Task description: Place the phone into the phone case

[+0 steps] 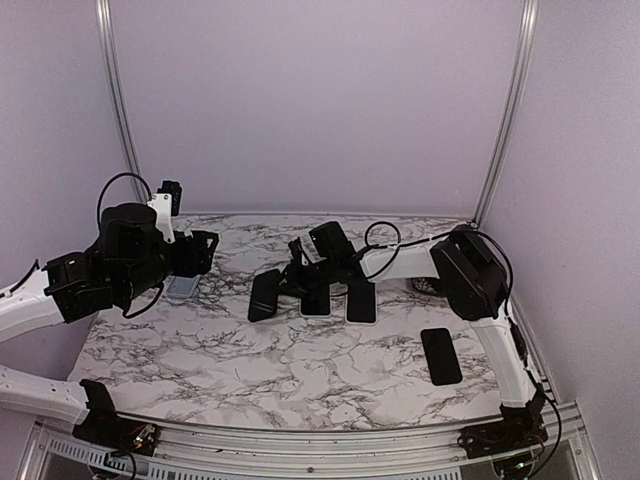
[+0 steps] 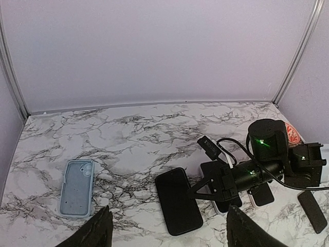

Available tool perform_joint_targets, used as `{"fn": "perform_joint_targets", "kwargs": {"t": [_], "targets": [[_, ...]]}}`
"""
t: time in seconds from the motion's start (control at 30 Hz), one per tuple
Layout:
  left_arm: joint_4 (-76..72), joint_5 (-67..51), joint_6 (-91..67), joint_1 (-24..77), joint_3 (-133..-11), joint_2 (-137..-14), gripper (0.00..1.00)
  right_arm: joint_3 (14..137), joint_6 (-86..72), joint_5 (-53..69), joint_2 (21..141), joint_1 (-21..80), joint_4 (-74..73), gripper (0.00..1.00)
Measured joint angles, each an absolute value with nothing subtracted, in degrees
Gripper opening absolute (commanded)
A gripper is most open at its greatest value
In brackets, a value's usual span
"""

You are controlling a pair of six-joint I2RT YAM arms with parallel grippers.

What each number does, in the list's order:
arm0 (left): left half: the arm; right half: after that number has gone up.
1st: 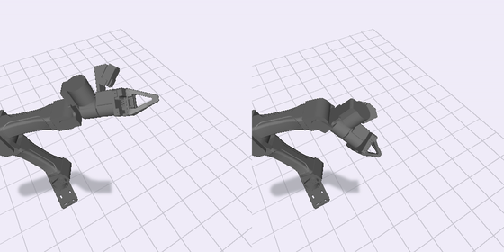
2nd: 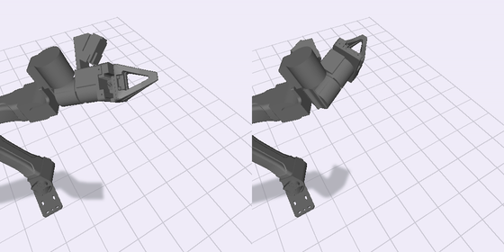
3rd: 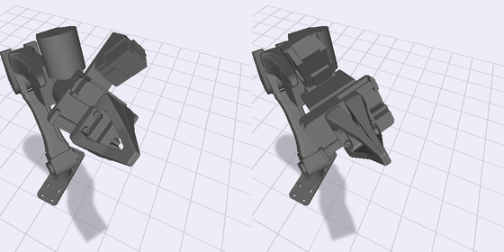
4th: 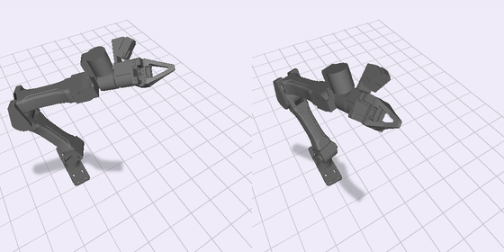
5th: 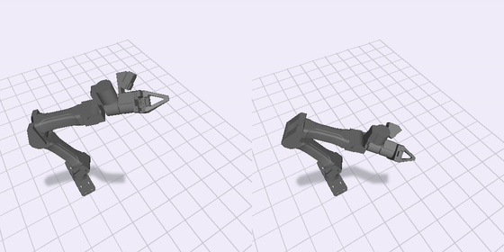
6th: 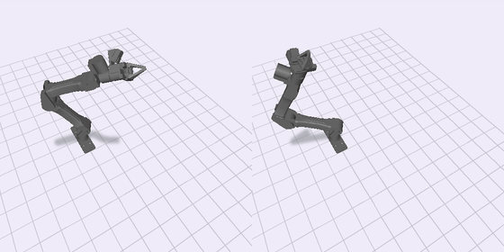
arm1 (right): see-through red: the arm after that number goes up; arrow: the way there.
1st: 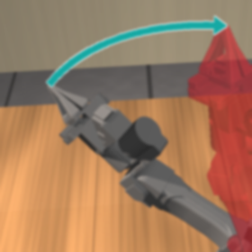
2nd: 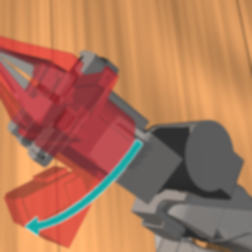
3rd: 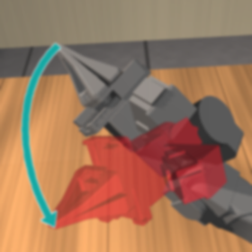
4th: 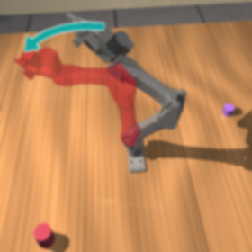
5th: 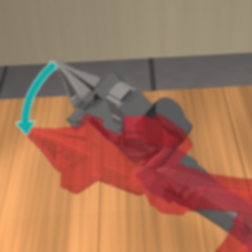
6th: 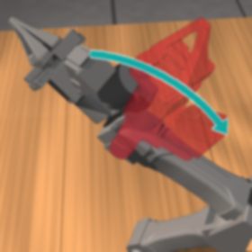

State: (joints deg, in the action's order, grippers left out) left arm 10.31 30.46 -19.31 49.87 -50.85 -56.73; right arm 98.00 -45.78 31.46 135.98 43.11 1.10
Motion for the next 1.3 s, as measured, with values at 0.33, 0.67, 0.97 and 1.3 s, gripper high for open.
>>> {"fn": "perform_joint_targets", "kwargs": {"t": [0.33,0.67,0.97,1.3], "targets": [[15.3,26.3,-20.0,43.0,-54.9,-62.3,0.99,98.0,-40.9,23.6,134.0,43.6,-6.7,0.37],[24.4,8.7,-13.9,24.3,-71.9,-86.4,0.93,98.2,-27.0,2.9,110.9,44.9,-25.7,0.46],[33.5,8.6,-8.3,14.4,-83.4,-109.1,0.51,83.0,-24.4,-8.5,96.6,44.8,-34.3,0.48],[36.0,6.9,-6.8,13.7,-84.1,-115.3,0.47,76.3,-24.8,-9.6,95.4,44.8,-37.4,0.48]]}}
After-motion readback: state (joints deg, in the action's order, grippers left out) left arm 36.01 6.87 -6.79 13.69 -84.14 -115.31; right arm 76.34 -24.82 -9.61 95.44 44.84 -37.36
